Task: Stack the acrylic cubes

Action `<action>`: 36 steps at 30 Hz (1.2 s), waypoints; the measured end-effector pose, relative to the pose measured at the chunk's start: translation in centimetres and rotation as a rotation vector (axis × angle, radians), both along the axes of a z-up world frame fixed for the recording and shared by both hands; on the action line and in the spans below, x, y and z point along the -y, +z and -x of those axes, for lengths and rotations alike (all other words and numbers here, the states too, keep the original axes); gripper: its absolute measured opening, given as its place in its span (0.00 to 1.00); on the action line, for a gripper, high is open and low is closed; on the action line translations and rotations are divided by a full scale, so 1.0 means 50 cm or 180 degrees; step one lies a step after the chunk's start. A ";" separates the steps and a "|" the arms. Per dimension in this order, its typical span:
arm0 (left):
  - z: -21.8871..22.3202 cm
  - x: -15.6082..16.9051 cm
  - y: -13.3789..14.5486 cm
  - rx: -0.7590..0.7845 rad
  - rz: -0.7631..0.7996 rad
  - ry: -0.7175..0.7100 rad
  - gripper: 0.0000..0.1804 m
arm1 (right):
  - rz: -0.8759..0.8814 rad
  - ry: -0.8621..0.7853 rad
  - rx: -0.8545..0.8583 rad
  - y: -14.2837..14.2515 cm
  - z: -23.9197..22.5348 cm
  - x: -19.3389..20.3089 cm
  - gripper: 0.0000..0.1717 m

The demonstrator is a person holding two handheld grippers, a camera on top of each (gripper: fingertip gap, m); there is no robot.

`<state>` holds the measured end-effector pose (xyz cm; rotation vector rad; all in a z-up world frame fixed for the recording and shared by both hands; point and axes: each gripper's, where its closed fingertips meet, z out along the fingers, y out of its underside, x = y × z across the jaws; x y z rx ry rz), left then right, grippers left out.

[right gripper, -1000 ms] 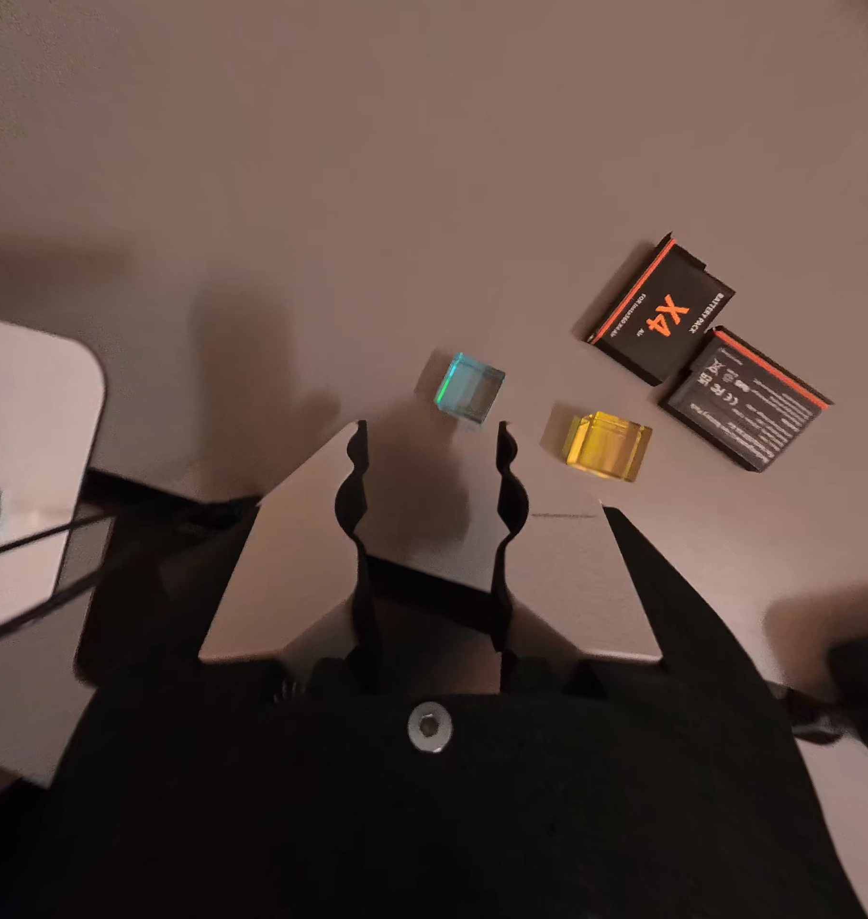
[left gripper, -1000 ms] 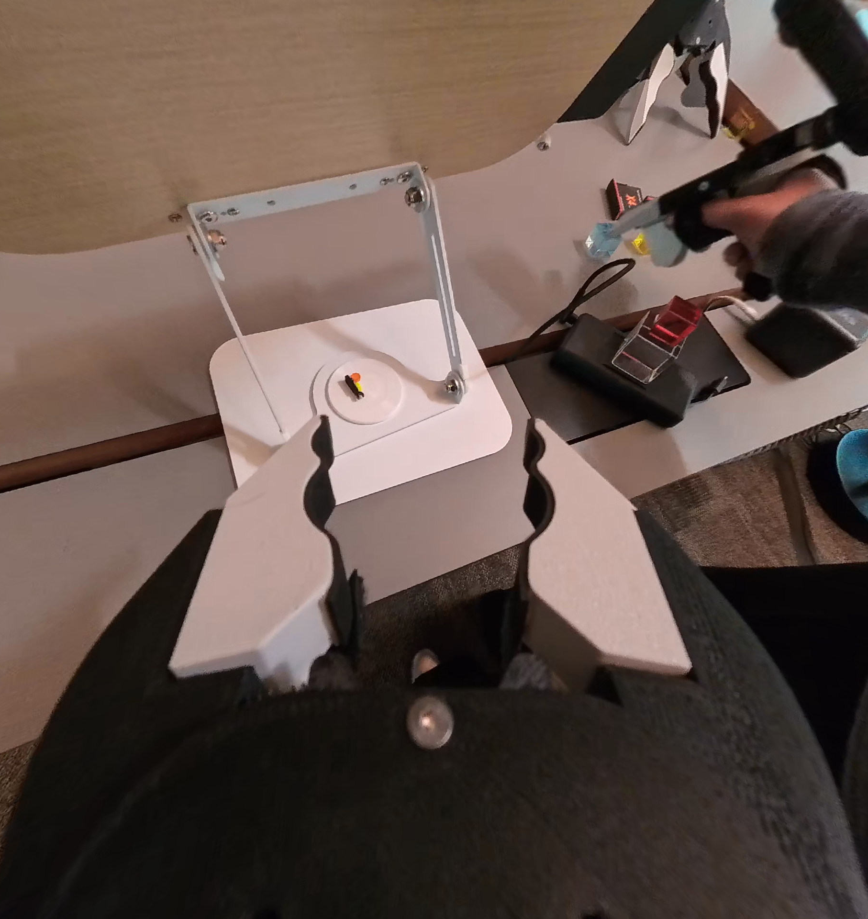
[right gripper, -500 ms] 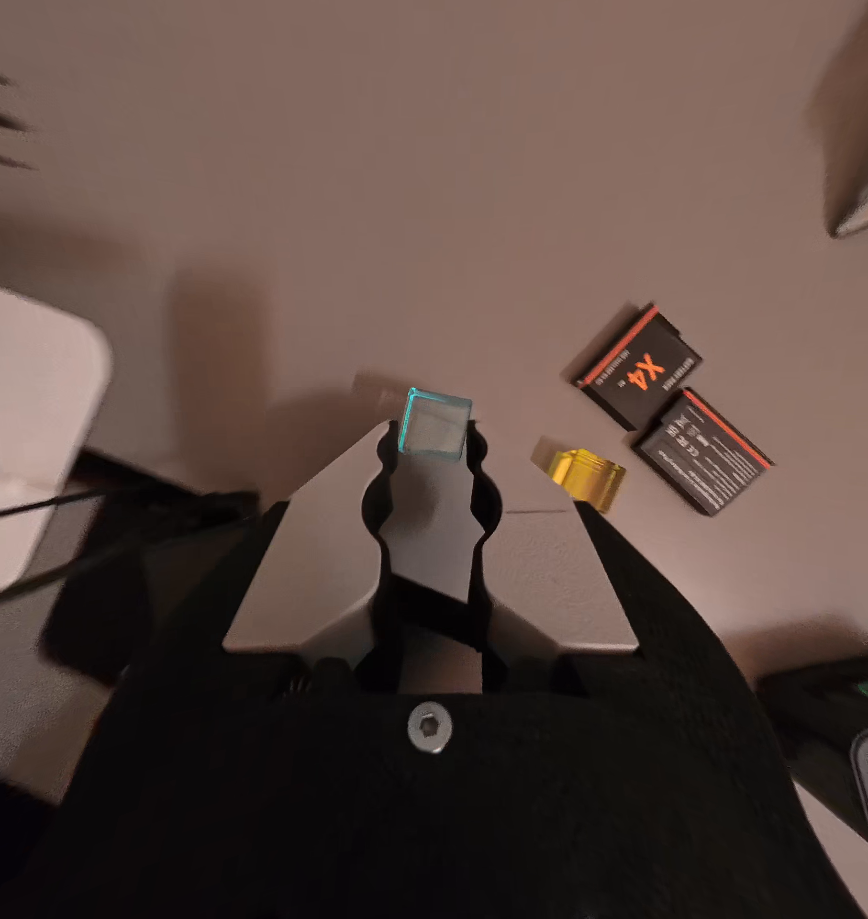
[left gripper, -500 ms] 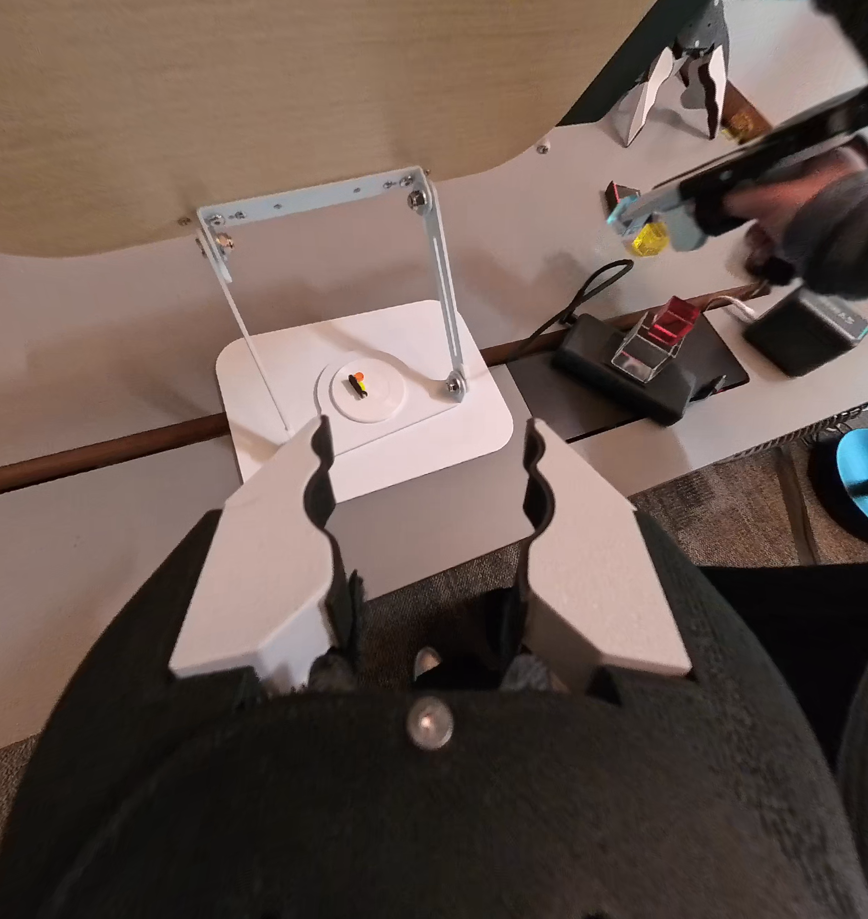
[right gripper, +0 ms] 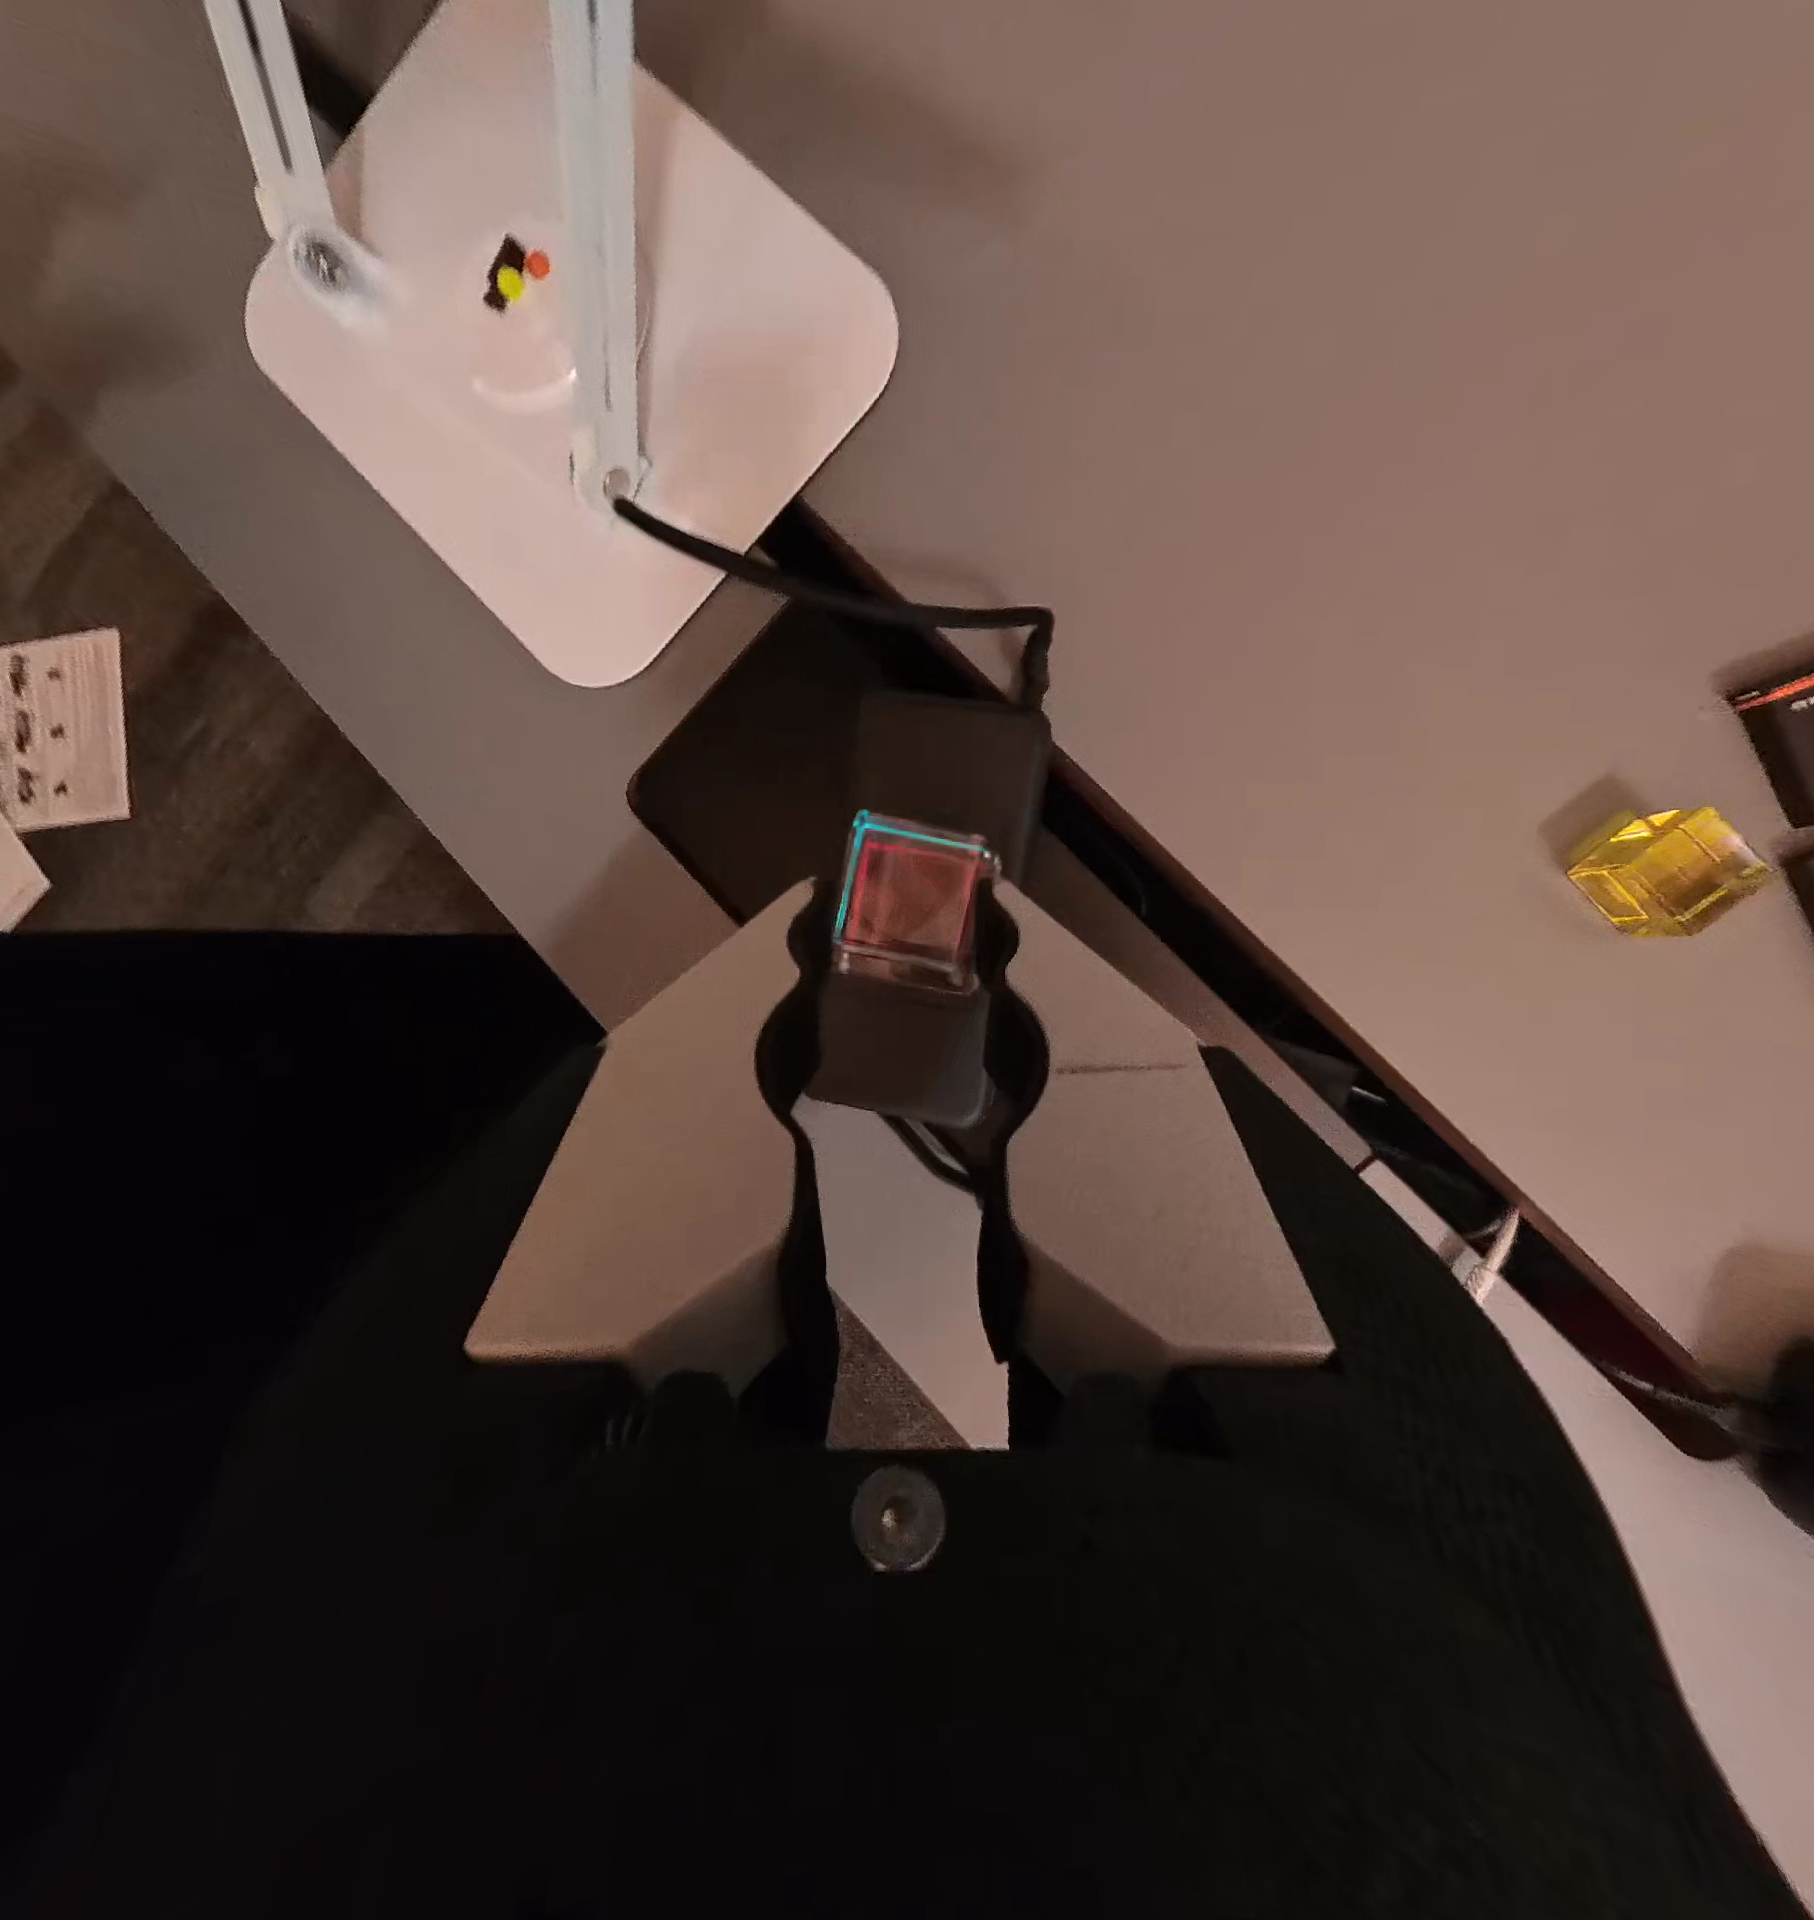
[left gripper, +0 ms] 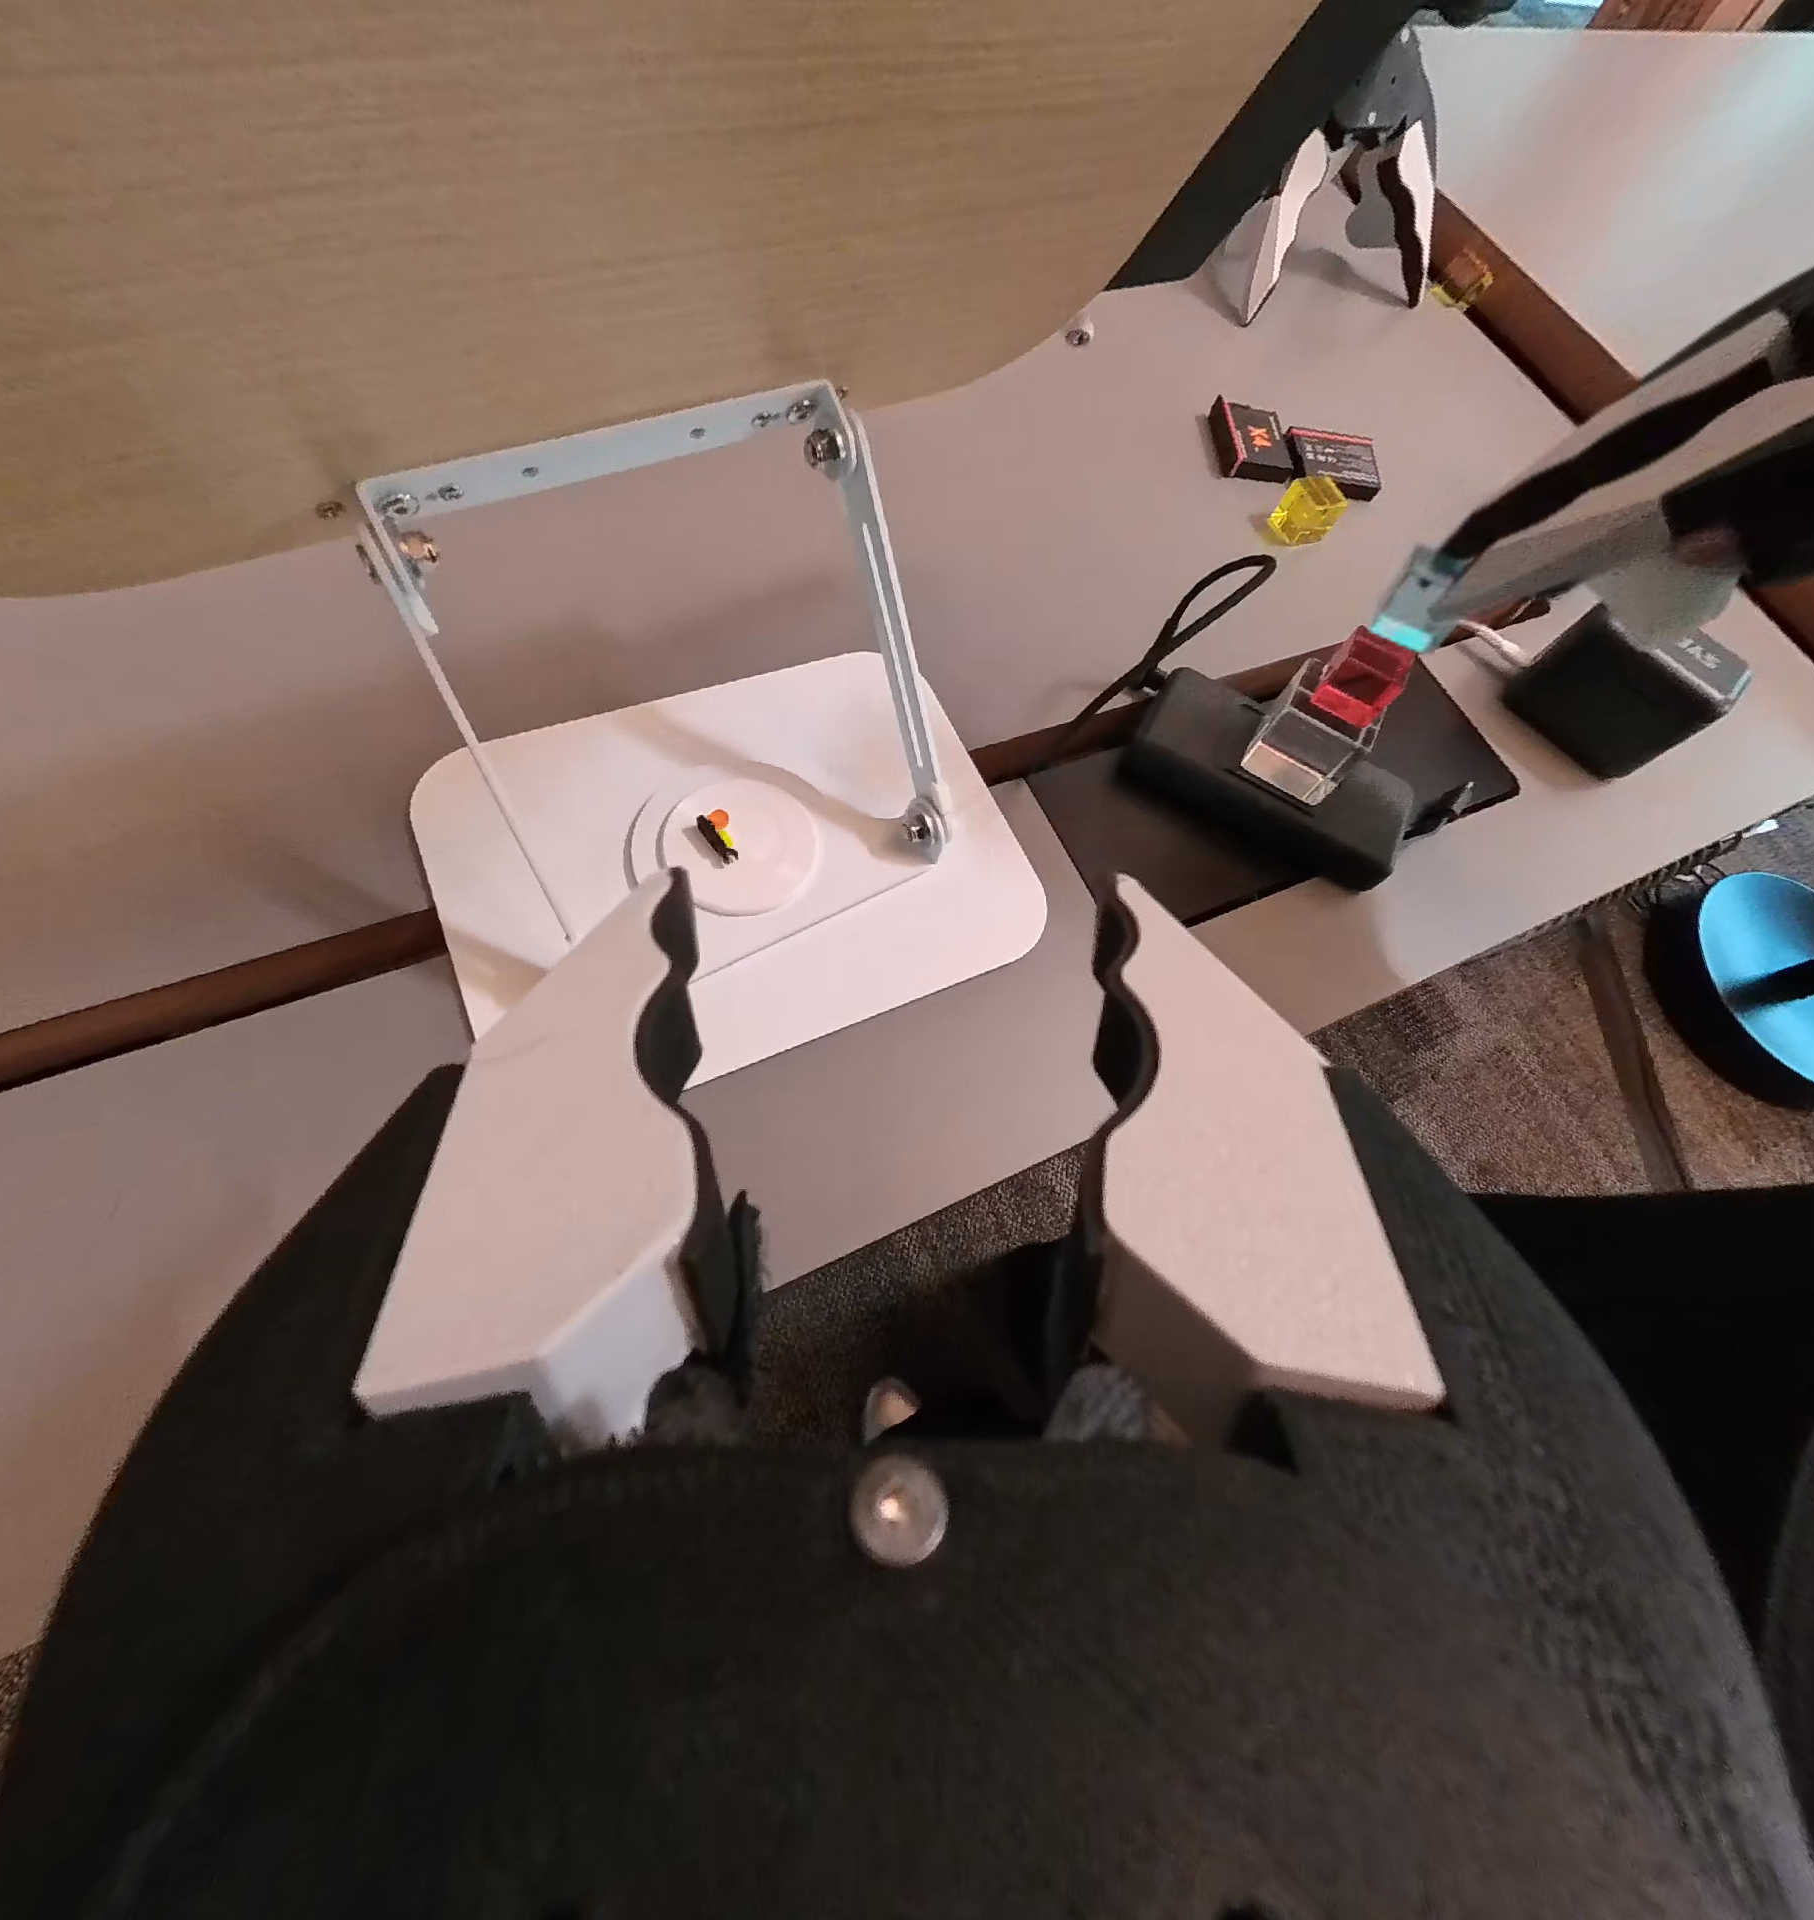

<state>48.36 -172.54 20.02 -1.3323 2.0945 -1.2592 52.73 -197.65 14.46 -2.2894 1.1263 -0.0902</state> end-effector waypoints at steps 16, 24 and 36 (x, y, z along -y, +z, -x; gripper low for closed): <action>0.008 -0.014 -0.008 -0.0026 0.0006 0.0051 0.43 | 0.0202 0.0025 0.0190 -0.016 0.013 -0.016 0.22; 0.009 -0.028 -0.009 -0.0032 0.0008 0.0143 0.43 | 0.0131 -0.1551 0.0325 -0.001 -0.105 0.170 0.30; 0.016 -0.028 -0.006 -0.0054 -0.0076 0.0141 0.43 | 0.0685 -0.1927 0.0194 -0.170 -0.231 0.265 0.22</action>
